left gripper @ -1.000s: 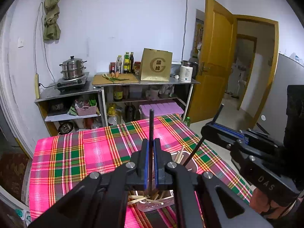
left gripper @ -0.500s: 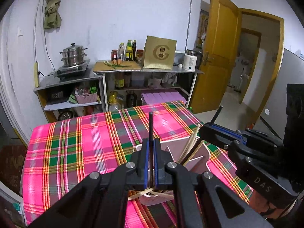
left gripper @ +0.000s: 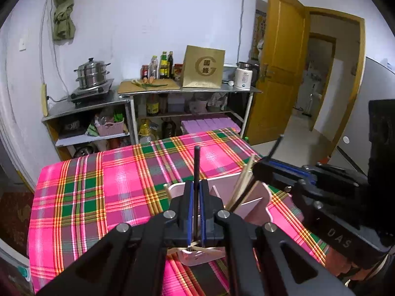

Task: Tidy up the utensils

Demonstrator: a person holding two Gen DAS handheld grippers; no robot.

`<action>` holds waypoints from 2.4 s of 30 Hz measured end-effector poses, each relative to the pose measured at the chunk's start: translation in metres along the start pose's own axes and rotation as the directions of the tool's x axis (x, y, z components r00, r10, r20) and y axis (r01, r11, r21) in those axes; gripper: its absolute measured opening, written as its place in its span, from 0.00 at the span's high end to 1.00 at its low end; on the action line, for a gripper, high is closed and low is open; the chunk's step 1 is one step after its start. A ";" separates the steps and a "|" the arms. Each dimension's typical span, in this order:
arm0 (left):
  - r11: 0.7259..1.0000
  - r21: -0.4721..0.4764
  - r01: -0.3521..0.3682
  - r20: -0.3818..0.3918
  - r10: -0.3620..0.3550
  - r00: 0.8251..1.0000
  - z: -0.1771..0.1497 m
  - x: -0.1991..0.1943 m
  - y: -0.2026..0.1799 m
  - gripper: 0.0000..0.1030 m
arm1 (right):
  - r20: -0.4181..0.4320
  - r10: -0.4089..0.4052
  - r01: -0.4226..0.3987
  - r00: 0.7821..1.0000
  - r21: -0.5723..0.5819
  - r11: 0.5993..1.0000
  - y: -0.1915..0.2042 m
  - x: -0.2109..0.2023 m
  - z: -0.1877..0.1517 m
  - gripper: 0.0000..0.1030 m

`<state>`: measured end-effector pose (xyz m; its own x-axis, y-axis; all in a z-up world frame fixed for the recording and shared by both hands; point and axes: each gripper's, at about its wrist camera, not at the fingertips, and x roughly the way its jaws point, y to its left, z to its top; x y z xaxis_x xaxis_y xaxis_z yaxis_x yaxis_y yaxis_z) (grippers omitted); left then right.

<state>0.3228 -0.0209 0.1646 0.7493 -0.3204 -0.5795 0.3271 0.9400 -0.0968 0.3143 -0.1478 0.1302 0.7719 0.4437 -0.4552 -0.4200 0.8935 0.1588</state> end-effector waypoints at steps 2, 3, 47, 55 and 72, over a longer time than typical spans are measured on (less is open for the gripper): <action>1.000 0.005 0.013 0.005 -0.013 1.000 0.000 -0.002 -0.003 0.95 | 0.005 0.000 0.000 1.000 -0.010 1.000 0.003 -0.001 -0.001 0.95; 1.000 0.006 0.019 0.006 -0.019 1.000 -0.001 -0.003 -0.003 0.95 | 0.002 0.005 -0.005 1.000 -0.012 1.000 0.004 0.000 -0.002 0.95; 0.998 -0.054 -0.035 0.122 0.041 0.992 -0.098 -0.114 -0.023 0.70 | 0.068 0.002 -0.003 0.998 0.013 1.000 0.017 -0.128 -0.068 0.72; 0.994 -0.087 -0.064 0.138 0.076 0.987 -0.151 -0.127 -0.035 0.70 | 0.066 -0.026 0.026 0.997 0.001 1.000 0.026 -0.149 -0.110 0.71; 0.990 -0.115 -0.085 0.156 0.103 0.982 -0.223 -0.143 -0.070 0.70 | 0.046 -0.099 0.099 0.994 0.003 0.995 0.043 -0.172 -0.193 0.62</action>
<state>0.0646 -0.0145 0.0733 0.8596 -0.2363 -0.4531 0.1936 0.9712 -0.1391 0.0716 -0.1991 0.0456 0.8311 0.3556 -0.4275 -0.3399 0.9333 0.1156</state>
